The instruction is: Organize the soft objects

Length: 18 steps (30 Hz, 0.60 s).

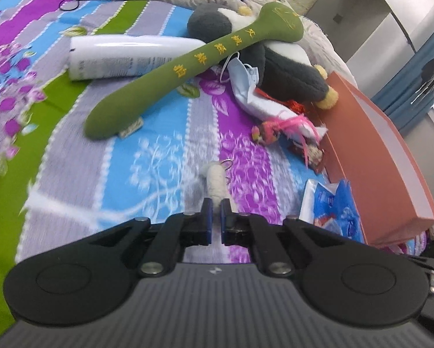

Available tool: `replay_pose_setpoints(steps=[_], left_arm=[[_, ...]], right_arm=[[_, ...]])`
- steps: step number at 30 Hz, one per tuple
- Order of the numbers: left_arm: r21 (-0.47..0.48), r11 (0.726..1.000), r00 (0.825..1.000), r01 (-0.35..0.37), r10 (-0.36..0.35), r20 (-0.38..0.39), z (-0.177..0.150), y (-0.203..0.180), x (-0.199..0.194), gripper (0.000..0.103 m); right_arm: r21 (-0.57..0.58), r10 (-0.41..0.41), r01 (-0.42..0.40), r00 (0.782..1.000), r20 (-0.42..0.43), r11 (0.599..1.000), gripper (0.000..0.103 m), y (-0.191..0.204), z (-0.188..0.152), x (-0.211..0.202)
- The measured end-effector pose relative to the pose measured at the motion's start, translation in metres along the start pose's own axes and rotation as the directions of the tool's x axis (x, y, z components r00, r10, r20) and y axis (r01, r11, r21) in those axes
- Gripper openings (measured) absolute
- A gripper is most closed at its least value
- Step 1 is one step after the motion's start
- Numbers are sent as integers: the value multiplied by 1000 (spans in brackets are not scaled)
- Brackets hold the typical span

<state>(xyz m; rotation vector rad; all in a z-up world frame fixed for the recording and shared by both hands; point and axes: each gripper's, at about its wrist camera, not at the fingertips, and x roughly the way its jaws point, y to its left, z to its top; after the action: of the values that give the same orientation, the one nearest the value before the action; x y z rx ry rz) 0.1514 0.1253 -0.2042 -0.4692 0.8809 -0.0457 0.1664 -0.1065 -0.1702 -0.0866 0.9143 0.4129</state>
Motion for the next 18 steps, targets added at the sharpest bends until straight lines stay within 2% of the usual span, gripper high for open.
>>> replay_pose_setpoints(steps=[5,8,11,12,13,15,17,18], left_arm=[[28,1000,1000,-5,6,-26,-11,0,-12,7],[50,999,999,-22,24,-47,-17,1,-11,7],[78,996,997,-41,45,-56,-21,0,-12,13],[85,995,997,-48,53,-56,-22,0,-12,23],[87,995,997,-49,54,-57,-23,1,-12,39],[87,995,997,-50,54,-48,-23,1,-13,55],[104,993,998,-53,58,-40,-23,0,-13,58],[114,992,997,-59,64,-41,-23,-2,-12,63]], right_arm=[[103,-33,34,999,-13,994,34,-11,-10,-5],[183,-42,43,999,-9,982,57,-16,-15,-7],[228,-63,54,998,30,972,59,-18,-16,-11],[243,-64,52,997,41,969,59,-19,-15,-12],[261,-65,50,997,50,964,59,-21,-14,-12],[295,-76,50,994,77,954,59,-22,-10,-10],[321,-109,76,990,85,944,59,-24,-6,-3],[335,-118,83,989,85,939,58,-25,-4,1]])
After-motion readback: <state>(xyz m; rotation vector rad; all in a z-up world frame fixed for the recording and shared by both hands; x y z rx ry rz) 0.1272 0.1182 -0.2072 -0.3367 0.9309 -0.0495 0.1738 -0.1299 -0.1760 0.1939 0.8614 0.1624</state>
